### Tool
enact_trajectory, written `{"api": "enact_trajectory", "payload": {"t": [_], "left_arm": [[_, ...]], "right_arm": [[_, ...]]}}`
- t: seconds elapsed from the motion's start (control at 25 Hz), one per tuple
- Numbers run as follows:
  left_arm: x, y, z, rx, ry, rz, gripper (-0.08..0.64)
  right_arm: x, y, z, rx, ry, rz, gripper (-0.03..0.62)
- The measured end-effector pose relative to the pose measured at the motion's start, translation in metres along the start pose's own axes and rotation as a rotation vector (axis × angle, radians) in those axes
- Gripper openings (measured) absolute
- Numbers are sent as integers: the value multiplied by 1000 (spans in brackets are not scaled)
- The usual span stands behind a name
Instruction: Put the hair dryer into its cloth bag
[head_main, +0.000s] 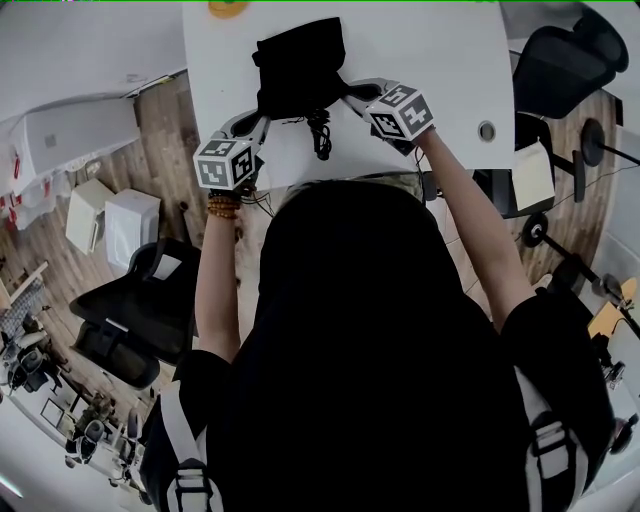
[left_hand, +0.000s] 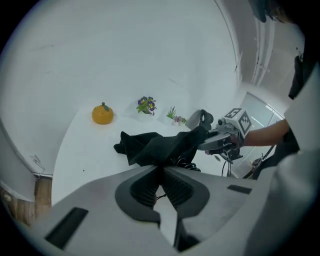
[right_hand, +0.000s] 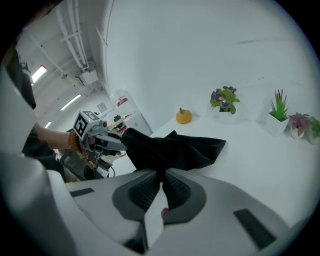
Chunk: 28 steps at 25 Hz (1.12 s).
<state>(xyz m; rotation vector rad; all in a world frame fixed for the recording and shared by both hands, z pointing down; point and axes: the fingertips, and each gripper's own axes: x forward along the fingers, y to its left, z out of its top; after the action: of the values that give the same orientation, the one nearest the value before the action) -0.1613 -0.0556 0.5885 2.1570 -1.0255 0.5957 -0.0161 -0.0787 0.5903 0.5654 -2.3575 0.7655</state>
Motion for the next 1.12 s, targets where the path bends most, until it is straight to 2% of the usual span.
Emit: {"api": "enact_trajectory", "payload": {"t": [0.16,0.28,0.6,0.8,0.96,1.12], "left_arm": [[-5,2,21,-55,-51,-21,35],[-11,-3,35,-82,-85,-38,35],[-18,-22,66,-35,-154,-66,34],[-26,-24,77,1,-194,-42,34],[-38,-24,93,-40,-271,-56,34],[-45,-21,100,-38,-279,-51,34]], "right_arm": [[-14,-10,16,66,-57,3,38],[-23,-11,29,79,-82,12,38],[-43,-8,44,125,-150,26,38],[-57,-2,61,174,-236,47,38],[-69,-3,79,190,-300,53,38],[-81,-10,94,202,-343,59,38]]}}
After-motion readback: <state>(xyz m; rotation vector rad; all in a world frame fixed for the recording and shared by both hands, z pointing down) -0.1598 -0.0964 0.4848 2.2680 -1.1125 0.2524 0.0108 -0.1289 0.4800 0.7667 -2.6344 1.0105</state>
